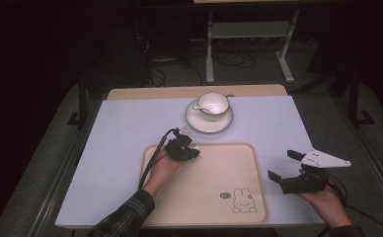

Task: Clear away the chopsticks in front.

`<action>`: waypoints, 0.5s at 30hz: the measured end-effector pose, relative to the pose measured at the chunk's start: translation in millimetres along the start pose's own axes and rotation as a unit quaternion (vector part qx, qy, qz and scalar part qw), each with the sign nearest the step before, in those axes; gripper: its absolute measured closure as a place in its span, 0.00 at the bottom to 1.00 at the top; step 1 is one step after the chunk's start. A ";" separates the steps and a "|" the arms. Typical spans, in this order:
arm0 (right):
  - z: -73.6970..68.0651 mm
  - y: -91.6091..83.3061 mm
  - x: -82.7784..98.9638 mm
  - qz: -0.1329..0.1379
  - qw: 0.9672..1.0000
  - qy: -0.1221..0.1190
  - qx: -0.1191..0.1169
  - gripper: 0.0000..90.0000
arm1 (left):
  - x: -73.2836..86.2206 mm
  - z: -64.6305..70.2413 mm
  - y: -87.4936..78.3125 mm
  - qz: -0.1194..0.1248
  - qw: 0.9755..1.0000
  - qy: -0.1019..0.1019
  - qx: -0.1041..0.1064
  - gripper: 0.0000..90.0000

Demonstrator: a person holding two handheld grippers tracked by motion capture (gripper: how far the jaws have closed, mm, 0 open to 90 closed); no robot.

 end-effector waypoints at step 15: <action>0.5 -2.1 -0.1 0.001 1.000 0.000 0.002 0.00 | 30.7 -6.9 -31.9 -0.005 1.000 -0.030 0.001 1.00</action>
Point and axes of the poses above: each handheld gripper's, and its own axes: y roughly forward along the jaws, x roughly out of its underside, z roughly to its right, the point moved 9 cm from there along y, roughly forward along the jaws, and after that the axes turned 14 degrees about x, right-handed, at the moved point
